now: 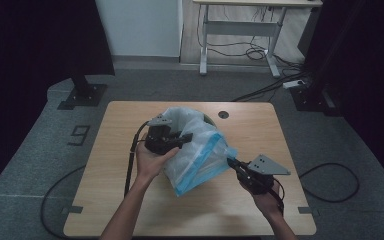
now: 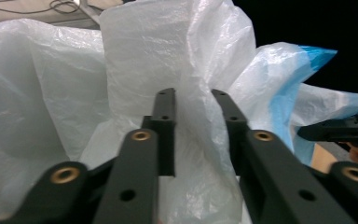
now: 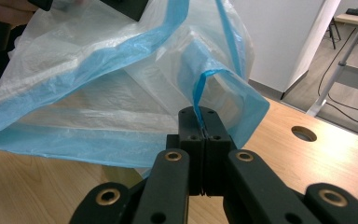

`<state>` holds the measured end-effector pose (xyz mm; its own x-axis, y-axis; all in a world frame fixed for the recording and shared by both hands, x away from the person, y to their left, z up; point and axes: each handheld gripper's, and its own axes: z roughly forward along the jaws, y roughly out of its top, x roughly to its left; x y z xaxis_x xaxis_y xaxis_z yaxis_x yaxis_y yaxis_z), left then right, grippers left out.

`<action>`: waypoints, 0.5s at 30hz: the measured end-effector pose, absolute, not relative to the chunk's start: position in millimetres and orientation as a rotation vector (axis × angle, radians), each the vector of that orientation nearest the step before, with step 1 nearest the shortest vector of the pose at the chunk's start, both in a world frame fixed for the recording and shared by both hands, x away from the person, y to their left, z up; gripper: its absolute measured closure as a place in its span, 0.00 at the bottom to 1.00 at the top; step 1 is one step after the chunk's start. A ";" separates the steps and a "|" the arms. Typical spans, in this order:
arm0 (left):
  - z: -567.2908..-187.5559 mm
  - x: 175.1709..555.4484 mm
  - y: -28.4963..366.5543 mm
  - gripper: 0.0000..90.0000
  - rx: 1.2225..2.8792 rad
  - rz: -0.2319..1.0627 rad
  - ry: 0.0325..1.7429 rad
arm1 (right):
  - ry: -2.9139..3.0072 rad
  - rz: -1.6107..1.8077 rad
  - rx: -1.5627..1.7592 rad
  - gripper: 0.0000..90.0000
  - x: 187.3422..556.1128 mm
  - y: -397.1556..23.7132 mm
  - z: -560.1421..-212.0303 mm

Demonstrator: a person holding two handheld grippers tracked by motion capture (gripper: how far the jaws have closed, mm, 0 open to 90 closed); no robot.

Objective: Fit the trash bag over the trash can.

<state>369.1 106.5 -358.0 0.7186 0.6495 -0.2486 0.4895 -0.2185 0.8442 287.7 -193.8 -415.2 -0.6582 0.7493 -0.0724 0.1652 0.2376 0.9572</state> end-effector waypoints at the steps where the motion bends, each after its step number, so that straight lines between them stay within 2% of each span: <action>1: -358.3 369.1 107.3 0.87 1.865 0.186 0.881 | 1.983 1.438 0.839 0.98 287.4 -194.2 -415.5; 6: -355.0 366.6 114.4 0.99 1.784 0.207 0.866 | 1.979 1.439 0.851 0.98 287.2 -197.7 -418.2; 11: -349.0 366.2 126.7 0.99 1.629 0.177 0.848 | 1.992 1.463 0.881 0.98 287.2 -200.4 -425.2; 15: -345.9 364.4 132.0 1.00 1.573 0.211 0.851 | 2.016 1.470 0.893 0.98 286.2 -197.4 -437.1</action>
